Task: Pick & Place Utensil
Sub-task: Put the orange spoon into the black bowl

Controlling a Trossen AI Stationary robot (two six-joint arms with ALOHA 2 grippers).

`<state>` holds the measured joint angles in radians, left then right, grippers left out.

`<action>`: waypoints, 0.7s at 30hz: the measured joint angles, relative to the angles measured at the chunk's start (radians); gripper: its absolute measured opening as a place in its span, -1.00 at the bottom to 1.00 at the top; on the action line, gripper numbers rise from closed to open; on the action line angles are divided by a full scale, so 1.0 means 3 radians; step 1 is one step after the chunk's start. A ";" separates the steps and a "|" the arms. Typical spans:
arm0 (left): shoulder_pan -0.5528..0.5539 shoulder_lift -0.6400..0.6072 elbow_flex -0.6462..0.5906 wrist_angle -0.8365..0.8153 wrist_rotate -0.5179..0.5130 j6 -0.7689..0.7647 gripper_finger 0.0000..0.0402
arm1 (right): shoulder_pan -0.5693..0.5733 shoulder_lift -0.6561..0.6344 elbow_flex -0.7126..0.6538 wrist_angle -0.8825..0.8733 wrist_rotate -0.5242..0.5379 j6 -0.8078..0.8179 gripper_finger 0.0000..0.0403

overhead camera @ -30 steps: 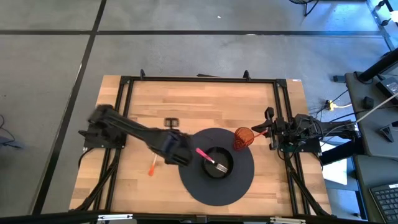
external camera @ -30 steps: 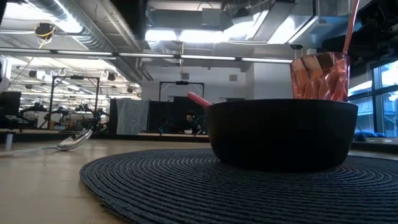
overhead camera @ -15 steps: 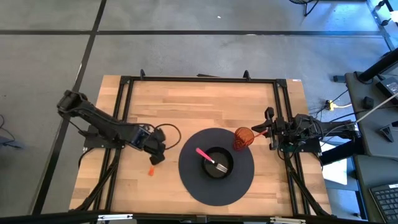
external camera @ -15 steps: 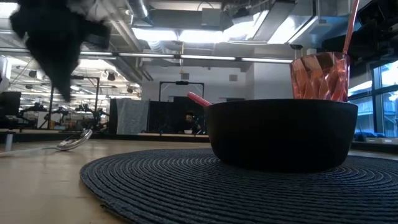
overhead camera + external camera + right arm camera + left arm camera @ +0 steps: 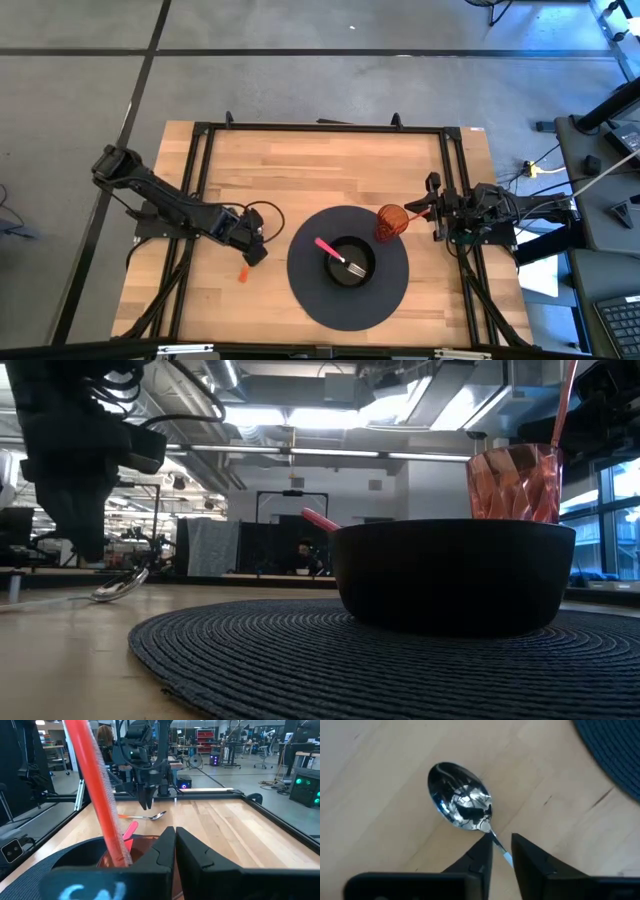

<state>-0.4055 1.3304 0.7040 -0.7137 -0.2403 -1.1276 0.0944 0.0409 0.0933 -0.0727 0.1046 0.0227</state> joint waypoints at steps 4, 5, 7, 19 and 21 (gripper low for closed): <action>0.0004 0.0000 0.0011 0.0000 0.0082 -0.0089 -0.44 | 0.0000 -0.0001 0.0000 0.0000 0.0000 -0.0001 -0.92; 0.0004 0.0000 0.0011 -0.0004 0.0116 -0.0125 -0.38 | 0.0000 0.0000 0.0000 0.0000 0.0000 -0.0001 -0.92; 0.0004 0.0000 0.0011 -0.0004 0.0206 -0.0187 -0.27 | 0.0000 0.0000 0.0000 0.0000 0.0000 -0.0001 -0.92; 0.0191 0.0311 0.0013 -0.0054 0.0464 -0.0189 -0.08 | 0.0000 0.0000 0.0000 -0.0001 0.0000 0.0011 -0.92; 0.0228 0.0428 0.0013 -0.0032 0.0487 -0.0133 -0.08 | 0.0000 0.0000 0.0000 0.0001 0.0000 -0.0001 -0.92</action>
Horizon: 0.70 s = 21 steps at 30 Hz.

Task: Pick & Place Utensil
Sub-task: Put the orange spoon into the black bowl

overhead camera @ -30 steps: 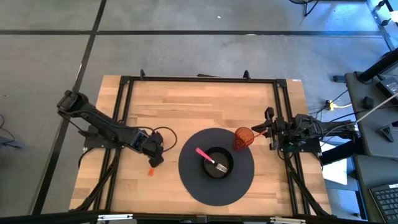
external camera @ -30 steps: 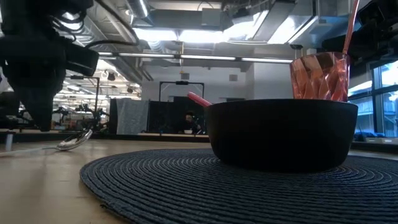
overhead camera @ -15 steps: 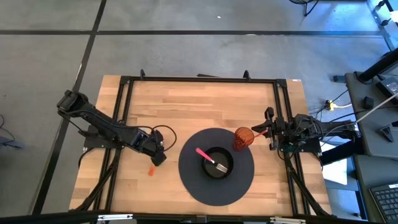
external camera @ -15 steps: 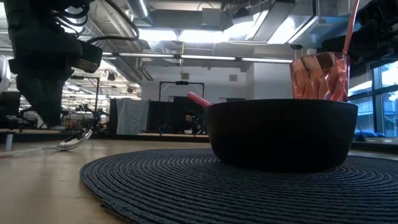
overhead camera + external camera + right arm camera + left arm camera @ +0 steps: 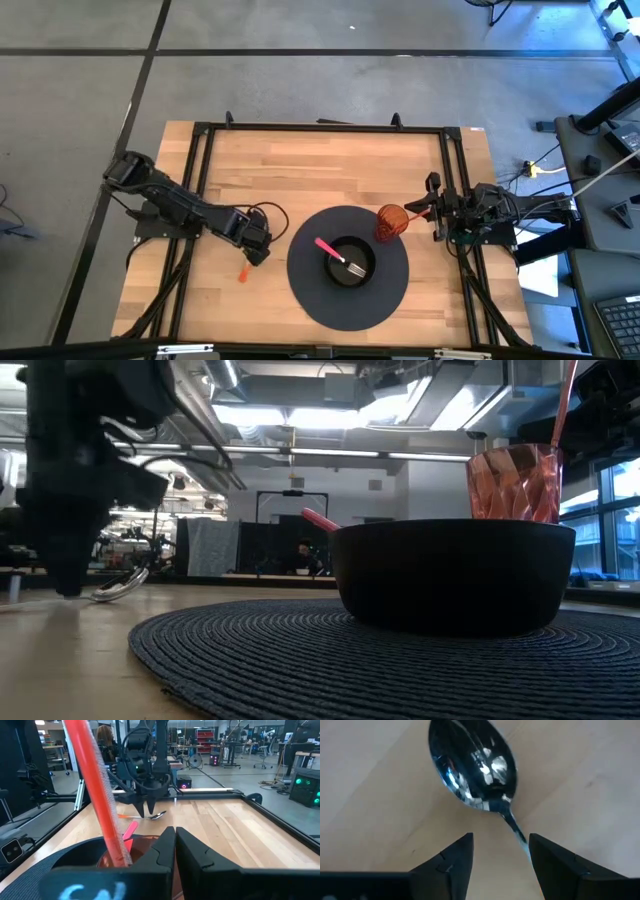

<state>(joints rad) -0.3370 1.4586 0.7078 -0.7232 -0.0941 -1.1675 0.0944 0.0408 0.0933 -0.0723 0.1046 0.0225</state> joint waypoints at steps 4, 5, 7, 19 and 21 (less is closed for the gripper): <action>0.0040 0.0200 0.0015 0.0140 0.0022 0.0155 -0.08 | 0.0000 -0.0001 0.0000 -0.0003 0.0000 0.0001 -0.92; 0.0049 0.0235 0.0017 0.0149 0.0030 0.0163 -0.08 | 0.0000 0.0001 0.0000 -0.0001 -0.0001 0.0001 -0.92; 0.0064 0.0299 0.0023 0.0128 0.0052 0.0176 -0.08 | 0.0001 0.0000 0.0000 -0.0003 -0.0001 0.0000 -0.92; 0.0061 0.0323 0.0025 0.0099 0.0047 0.0458 -0.55 | 0.0000 -0.0001 0.0000 -0.0003 0.0000 -0.0001 -0.92; 0.0061 0.0324 0.0025 0.0099 0.0046 0.0496 -0.68 | 0.0000 0.0000 0.0000 -0.0003 0.0000 -0.0001 -0.92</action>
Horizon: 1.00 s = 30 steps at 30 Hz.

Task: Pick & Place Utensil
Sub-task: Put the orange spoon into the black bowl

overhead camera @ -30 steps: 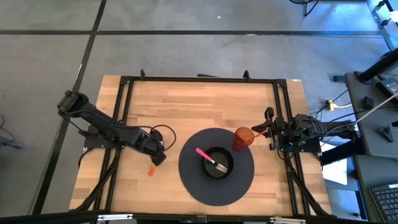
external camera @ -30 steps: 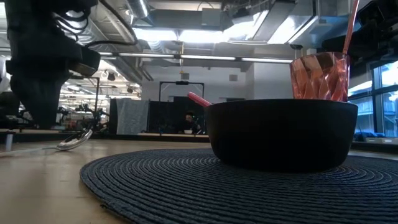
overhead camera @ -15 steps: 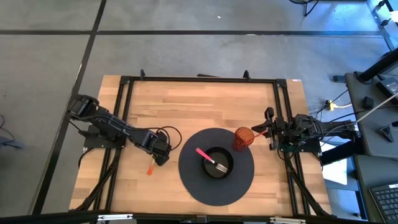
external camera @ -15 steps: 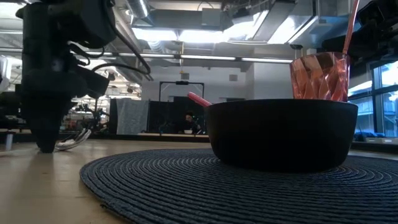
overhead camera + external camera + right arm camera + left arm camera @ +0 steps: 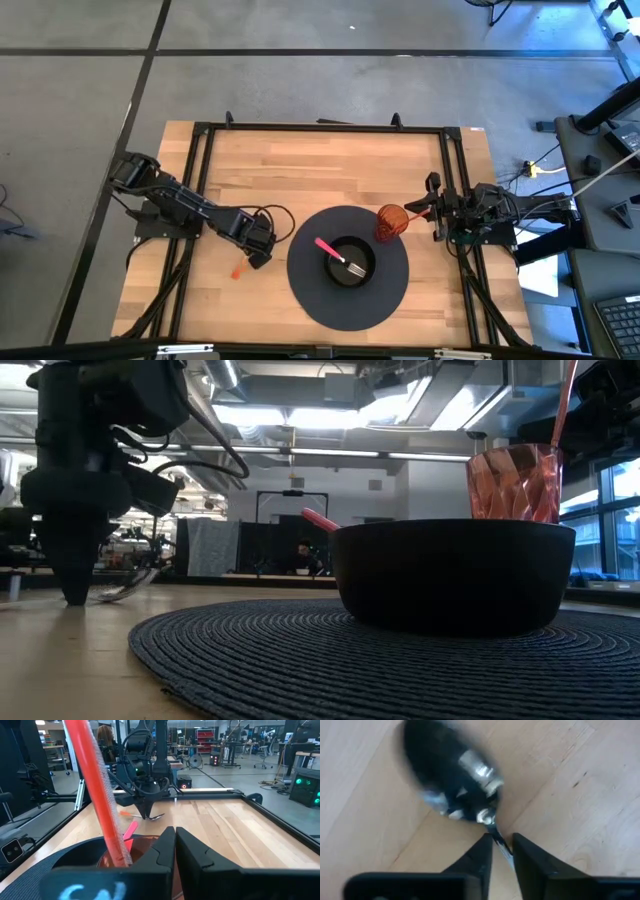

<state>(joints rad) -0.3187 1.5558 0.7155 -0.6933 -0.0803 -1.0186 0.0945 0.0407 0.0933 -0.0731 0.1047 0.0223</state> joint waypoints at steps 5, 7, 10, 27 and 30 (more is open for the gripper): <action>-0.0035 0.0000 -0.0003 0.0014 -0.0060 0.0196 -0.95 | 0.0000 0.0000 0.0000 0.0000 0.0000 0.0000 -0.92; -0.0069 0.0000 -0.0003 0.0017 -0.0143 0.0318 -0.95 | 0.0000 0.0000 0.0000 0.0000 0.0000 -0.0001 -0.92; -0.0104 0.0001 -0.0002 0.0014 -0.0225 0.0448 -0.97 | 0.0001 0.0000 0.0000 0.0000 0.0000 -0.0001 -0.92; -0.0322 0.0031 0.1048 -0.0695 -0.1112 0.1173 -0.98 | 0.0000 0.0001 0.0000 -0.0001 0.0001 -0.0017 -0.92; -0.0352 0.0029 0.1156 -0.0645 -0.1229 0.1345 -0.98 | 0.0000 0.0000 0.0000 -0.0001 0.0001 -0.0017 -0.92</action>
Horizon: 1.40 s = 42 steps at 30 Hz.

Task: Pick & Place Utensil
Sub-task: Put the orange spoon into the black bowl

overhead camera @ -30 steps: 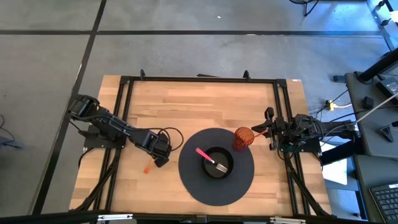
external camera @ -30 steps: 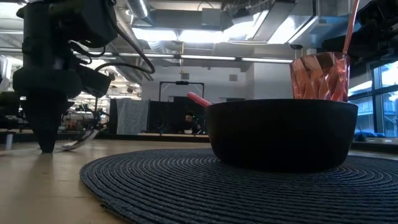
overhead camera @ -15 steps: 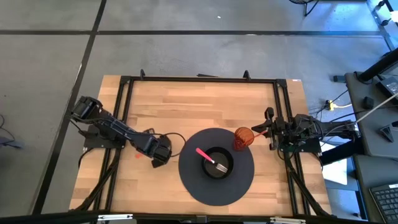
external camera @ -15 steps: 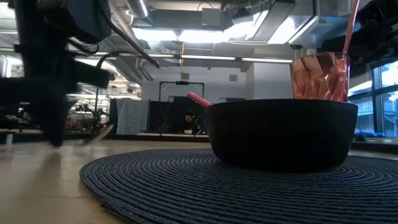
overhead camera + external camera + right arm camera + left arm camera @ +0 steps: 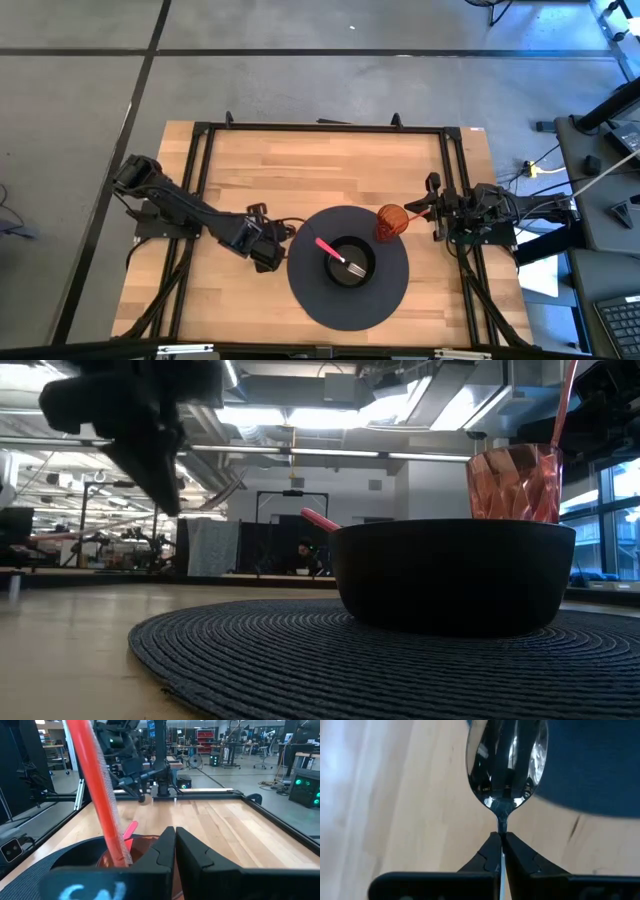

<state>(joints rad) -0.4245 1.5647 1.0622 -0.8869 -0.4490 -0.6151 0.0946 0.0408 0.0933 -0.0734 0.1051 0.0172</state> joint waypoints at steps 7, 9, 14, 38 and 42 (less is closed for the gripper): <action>-0.0070 -0.0001 0.0222 -0.0011 -0.0323 0.0635 -0.98 | 0.0001 0.0001 0.0000 0.0000 0.0000 0.0000 -0.92; -0.0070 0.0048 0.0342 -0.0025 -0.0414 0.0817 -0.98 | 0.0000 0.0000 0.0000 0.0001 0.0000 0.0000 -0.92; -0.0068 0.0360 0.0791 -0.0013 -0.0604 0.1303 -0.98 | 0.0000 0.0001 0.0000 0.0000 0.0000 0.0000 -0.92; 0.0158 0.2120 0.2389 0.1156 -0.1313 0.5825 -0.98 | 0.0000 0.0000 0.0000 0.0001 -0.0001 -0.0072 -0.92; 0.0199 0.2286 0.2389 0.1352 -0.1364 0.6161 -0.98 | 0.0001 0.0000 0.0000 0.0000 0.0000 -0.0082 -0.92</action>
<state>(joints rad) -0.3648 2.2505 1.7790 -0.4814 -0.8581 1.2331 0.0948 0.0406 0.0933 -0.0735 0.1051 -0.0075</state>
